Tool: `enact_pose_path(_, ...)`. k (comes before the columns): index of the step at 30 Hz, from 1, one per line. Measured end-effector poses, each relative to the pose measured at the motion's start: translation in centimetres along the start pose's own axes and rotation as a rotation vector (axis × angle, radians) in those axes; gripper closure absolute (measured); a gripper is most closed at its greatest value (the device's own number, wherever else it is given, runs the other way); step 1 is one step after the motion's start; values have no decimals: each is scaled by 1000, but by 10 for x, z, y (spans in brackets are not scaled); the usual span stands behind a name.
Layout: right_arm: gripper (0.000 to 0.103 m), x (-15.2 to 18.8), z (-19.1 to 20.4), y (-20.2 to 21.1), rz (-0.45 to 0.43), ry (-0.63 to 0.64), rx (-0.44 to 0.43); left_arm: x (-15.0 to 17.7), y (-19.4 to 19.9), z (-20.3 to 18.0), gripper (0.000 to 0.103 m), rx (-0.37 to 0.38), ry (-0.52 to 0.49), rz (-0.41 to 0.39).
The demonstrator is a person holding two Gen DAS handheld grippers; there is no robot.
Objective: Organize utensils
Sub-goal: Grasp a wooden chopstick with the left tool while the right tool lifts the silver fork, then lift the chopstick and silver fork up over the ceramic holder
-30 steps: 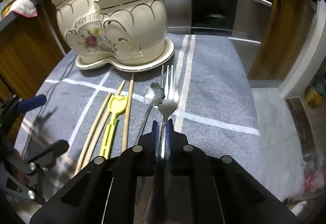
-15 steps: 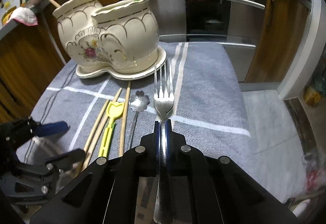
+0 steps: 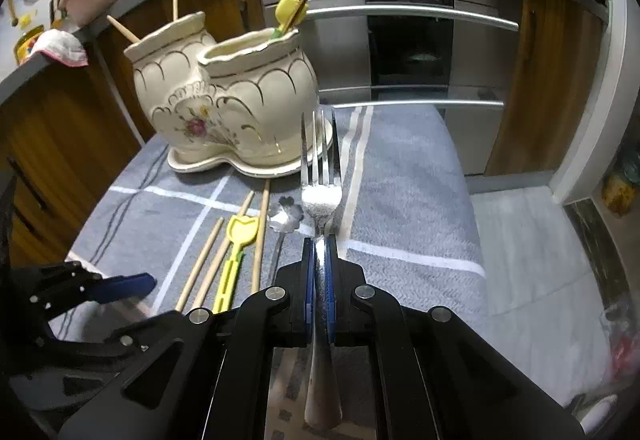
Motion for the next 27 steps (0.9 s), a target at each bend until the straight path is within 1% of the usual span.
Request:
enact_pose_path(1, 97, -1, 1, 2, -8, 0, -2, 0, 0, -3, 60, -5, -16, 2)
enact_pose_path(3, 97, -4, 2, 5, -28, 2, -9, -1, -1, -8, 60, 8, -38, 2)
enact_pose_path(5, 97, -8, 5, 12, -63, 3, -28, 0, 1, -10, 65, 24, -61, -4)
enact_pose_path(6, 97, -9, 5, 16, -80, 6, -31, 0, 1, -8, 78, 24, -68, -6)
enact_pose_path(7, 97, -12, 7, 20, -98, 11, -34, -1, 2, -5, 93, 29, -73, -4)
enact_pose_path(8, 97, -15, 9, 25, -122, 17, -38, -1, 1, -4, 94, 32, -76, -1)
enact_pose_path(10, 97, -20, 11, 32, -157, 25, -47, -3, 2, 0, 95, 61, -86, 1)
enact_pose_path(13, 97, -26, 17, 41, -198, 40, -53, -4, 2, 2, 97, 69, -133, -28)
enact_pose_path(14, 97, -27, 19, 43, -213, 47, -54, -4, 3, 1, 98, 82, -149, -43)
enact_pose_path(18, 97, -34, 24, 52, -260, 67, -53, -5, 6, 8, 98, 104, -149, -82)
enact_pose_path(20, 97, -36, 25, 55, -277, 73, -51, -6, 10, 8, 98, 117, -150, -109)
enact_pose_path(23, 97, -39, 28, 58, -297, 77, -54, -12, 19, 13, 98, 114, -143, -161)
enact_pose_path(27, 97, -44, 29, 63, -316, 71, -55, -25, 43, 22, 98, 160, -108, -252)
Point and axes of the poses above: each gripper's, at about its wrist camera, not at the fingertips, and y roughly against the way its jaws point, z to its left, x to its underside, the point moved 10 cm from there along -y, roughly the way its jaws point, and after that the axes turned 3 degrees about y, right-handed, at the moved point
